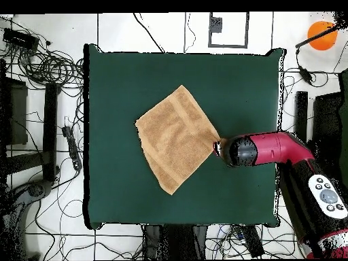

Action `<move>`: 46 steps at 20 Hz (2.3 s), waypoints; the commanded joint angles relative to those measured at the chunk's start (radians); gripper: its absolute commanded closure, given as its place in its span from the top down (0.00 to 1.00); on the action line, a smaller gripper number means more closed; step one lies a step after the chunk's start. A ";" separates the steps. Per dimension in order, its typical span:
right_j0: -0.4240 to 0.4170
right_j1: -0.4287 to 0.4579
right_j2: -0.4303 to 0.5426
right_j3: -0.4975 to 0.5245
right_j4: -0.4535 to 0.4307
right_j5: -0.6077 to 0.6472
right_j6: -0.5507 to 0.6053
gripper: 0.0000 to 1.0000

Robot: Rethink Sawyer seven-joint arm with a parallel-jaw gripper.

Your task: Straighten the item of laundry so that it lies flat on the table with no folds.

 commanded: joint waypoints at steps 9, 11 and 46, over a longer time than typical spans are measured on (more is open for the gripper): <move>0.079 0.011 -0.004 0.026 -0.007 -0.045 0.007 1.00; 0.077 0.013 0.005 0.026 0.004 -0.041 -0.002 1.00; 0.160 0.074 -0.026 -0.071 0.007 -0.033 0.012 1.00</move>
